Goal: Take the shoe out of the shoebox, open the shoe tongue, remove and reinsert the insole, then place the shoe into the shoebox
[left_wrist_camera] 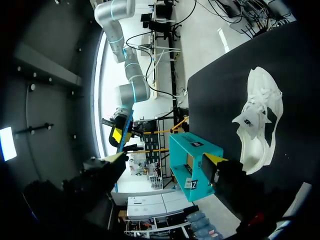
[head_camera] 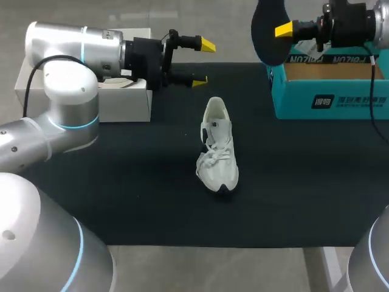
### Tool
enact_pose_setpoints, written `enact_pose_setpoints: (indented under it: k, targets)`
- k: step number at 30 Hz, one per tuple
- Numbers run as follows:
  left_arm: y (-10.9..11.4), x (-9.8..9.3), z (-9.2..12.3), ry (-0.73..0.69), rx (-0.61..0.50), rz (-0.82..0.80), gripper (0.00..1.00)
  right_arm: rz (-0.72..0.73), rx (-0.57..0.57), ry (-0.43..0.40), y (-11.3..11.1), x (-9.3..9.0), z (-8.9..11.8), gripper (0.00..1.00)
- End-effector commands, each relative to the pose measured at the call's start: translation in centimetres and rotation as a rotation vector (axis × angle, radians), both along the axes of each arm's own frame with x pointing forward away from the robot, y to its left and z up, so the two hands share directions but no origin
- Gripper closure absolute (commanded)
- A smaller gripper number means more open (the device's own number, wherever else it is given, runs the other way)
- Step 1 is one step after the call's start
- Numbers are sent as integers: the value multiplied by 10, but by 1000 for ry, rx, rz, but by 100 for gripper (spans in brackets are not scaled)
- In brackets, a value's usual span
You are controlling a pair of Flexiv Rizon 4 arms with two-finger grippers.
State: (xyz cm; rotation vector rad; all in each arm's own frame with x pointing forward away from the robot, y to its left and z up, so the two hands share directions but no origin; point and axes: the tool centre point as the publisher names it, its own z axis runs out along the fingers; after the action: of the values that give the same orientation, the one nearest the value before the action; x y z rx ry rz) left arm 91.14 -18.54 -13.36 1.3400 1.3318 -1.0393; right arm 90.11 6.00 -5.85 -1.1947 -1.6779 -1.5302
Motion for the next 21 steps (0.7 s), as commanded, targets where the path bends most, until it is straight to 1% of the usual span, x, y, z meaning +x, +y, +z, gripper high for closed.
enact_pose_setpoints:
  k: [1,4,7,9,12,17,18,21]
  targets:
    - [73,3,5,-12,71,-45,0,-29,-16,-40,3,-3,5,100]
    - [93,9,1,-45,129,-64,0,-25,-27,-55,5,2,6,100]
    - [111,14,-2,-41,158,-54,0,-20,-35,-78,9,5,9,100]
    - [125,16,-6,-52,205,-48,0,-17,-41,-99,12,6,11,100]
    - [145,19,-7,-44,244,-28,0,-8,-57,-120,16,10,14,100]
    - [164,22,-1,-11,292,-3,0,-13,-72,-200,23,19,22,100]
    - [168,24,0,4,301,5,0,-17,-85,-229,24,22,25,100]
    - [179,24,1,24,346,5,0,-21,-118,-269,27,28,30,100]
